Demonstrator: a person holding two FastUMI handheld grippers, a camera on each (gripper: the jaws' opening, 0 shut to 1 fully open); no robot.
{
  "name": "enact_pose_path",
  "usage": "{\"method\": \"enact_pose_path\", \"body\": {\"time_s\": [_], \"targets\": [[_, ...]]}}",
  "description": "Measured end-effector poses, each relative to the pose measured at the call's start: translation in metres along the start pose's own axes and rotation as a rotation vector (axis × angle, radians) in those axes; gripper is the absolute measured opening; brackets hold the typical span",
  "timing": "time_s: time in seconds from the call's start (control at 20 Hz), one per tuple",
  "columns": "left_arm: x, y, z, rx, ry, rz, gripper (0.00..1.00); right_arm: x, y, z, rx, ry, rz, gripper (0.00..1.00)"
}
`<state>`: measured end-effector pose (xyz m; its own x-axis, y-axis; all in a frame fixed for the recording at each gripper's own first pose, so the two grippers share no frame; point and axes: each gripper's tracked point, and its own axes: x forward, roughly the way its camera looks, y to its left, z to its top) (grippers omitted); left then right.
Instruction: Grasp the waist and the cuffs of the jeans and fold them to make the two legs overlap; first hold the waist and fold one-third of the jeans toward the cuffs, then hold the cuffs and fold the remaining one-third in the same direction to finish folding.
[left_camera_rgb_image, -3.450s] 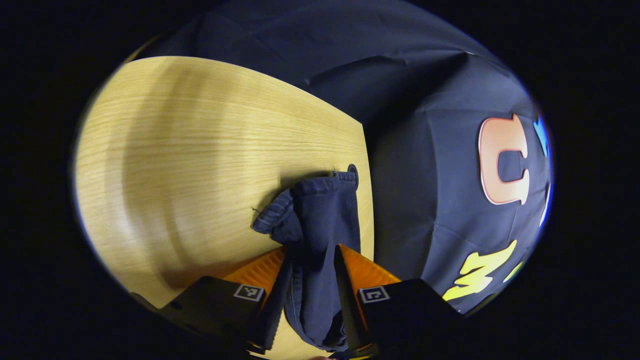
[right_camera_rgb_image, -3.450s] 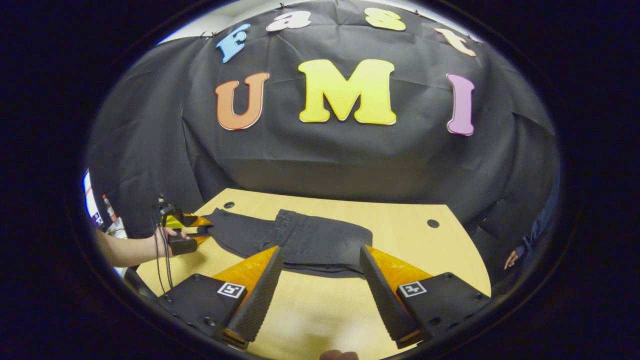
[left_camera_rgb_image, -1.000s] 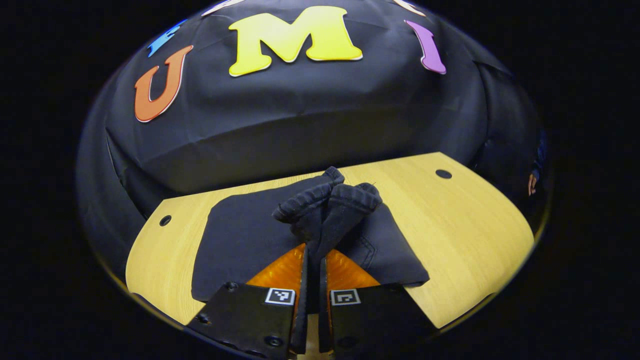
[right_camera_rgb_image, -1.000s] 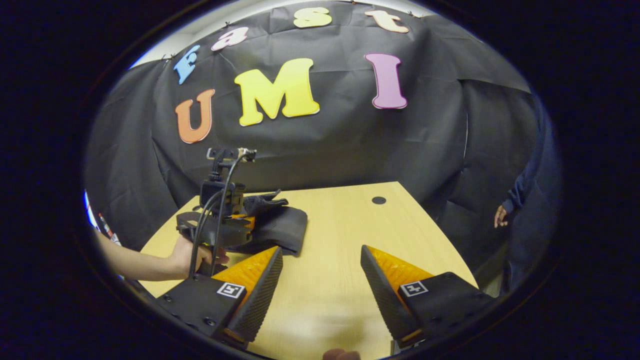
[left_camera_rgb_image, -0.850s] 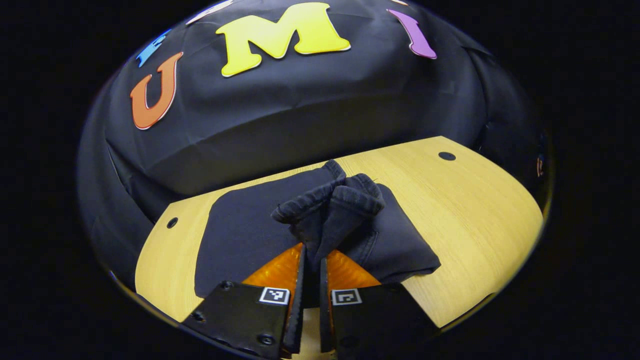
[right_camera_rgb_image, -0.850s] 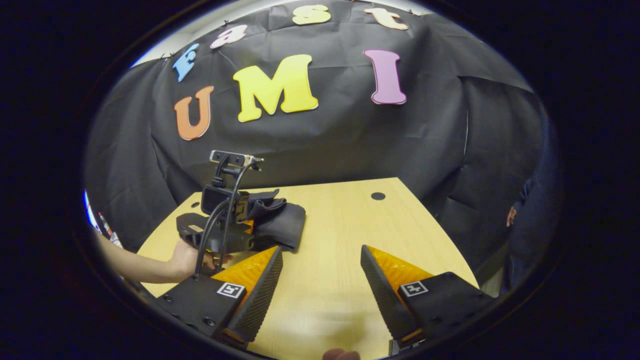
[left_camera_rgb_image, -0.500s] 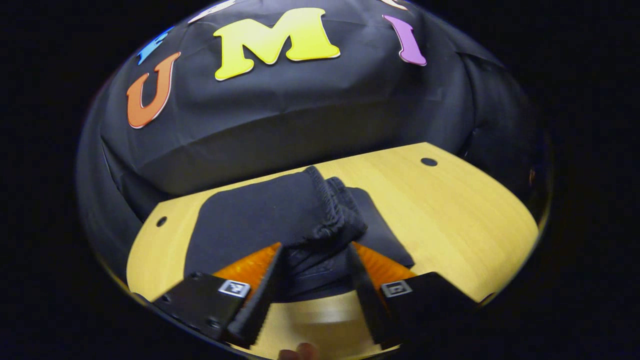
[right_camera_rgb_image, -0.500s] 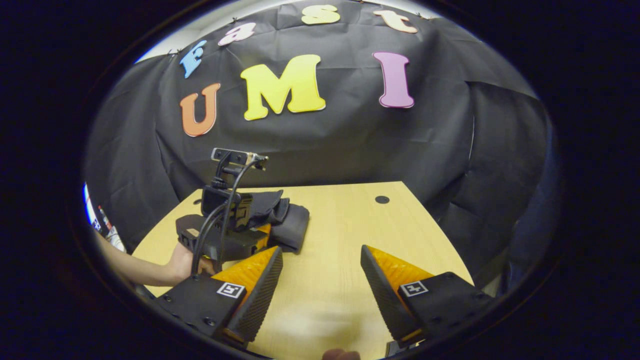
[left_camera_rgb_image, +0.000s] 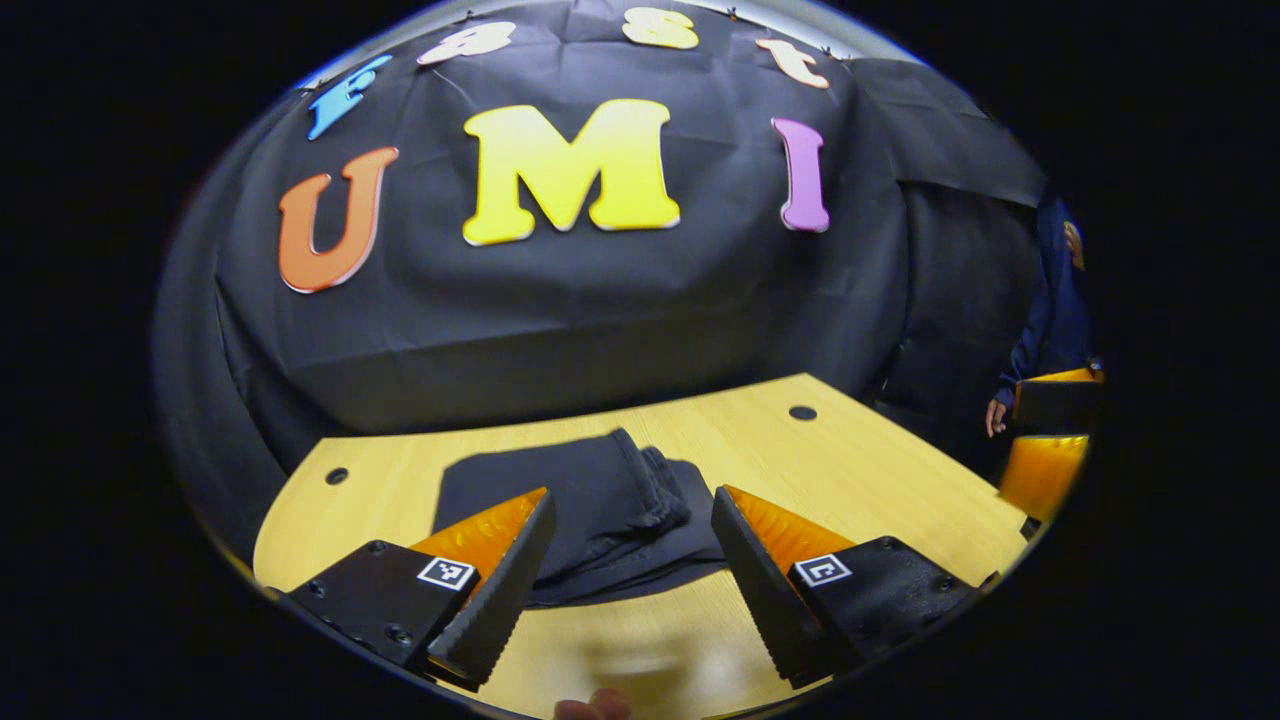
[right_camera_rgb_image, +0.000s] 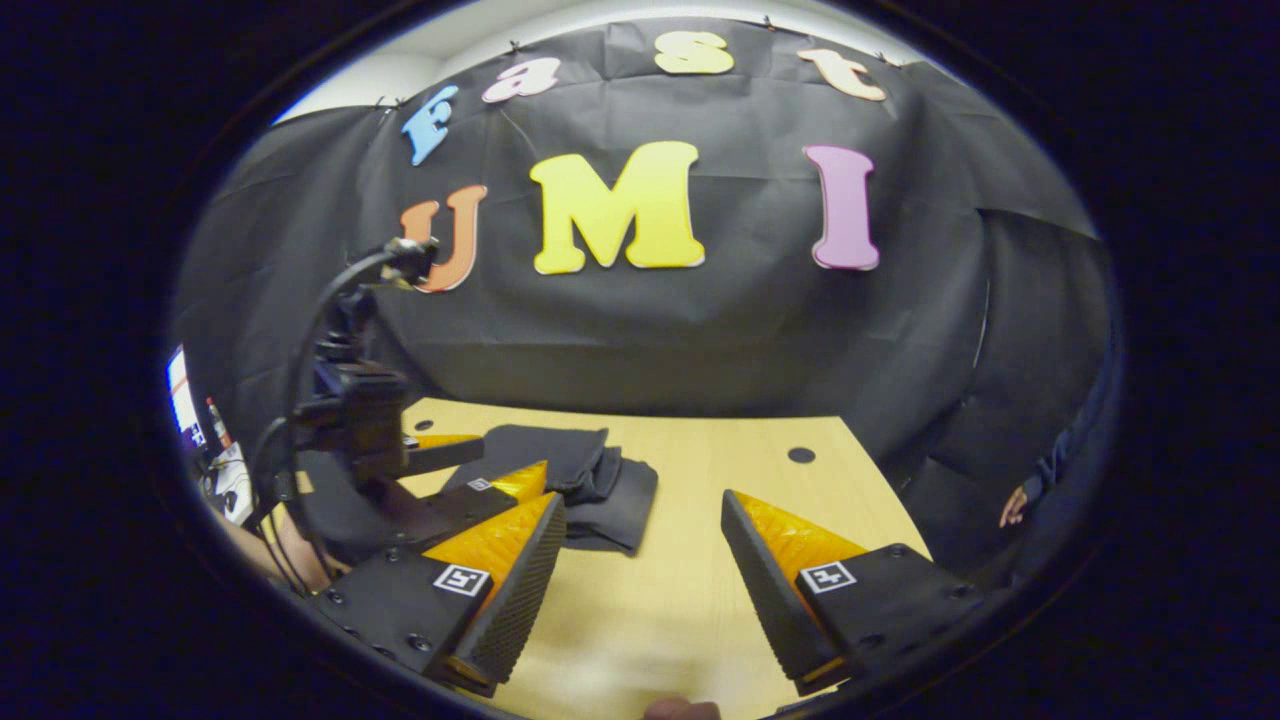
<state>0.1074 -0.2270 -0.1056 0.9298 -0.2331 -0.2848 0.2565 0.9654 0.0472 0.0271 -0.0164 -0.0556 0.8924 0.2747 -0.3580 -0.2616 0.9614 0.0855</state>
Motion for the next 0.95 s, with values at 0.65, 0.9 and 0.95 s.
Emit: {"method": "enact_pose_path", "body": {"time_s": [0.65,0.9,0.95], "targets": [[-0.123,0.105,0.088,-0.108,-0.191,0.232,0.99,0.007,0.062,0.079,-0.028,-0.234,-0.076,0.93],[-0.141,0.134,0.094,-0.117,-0.229,0.280,1.00,0.009,0.087,0.073,-0.036,-0.211,-0.063,0.93],[-0.142,0.137,0.093,-0.128,-0.228,0.284,1.00,0.009,0.091,0.074,-0.036,-0.212,-0.055,0.96]]}}
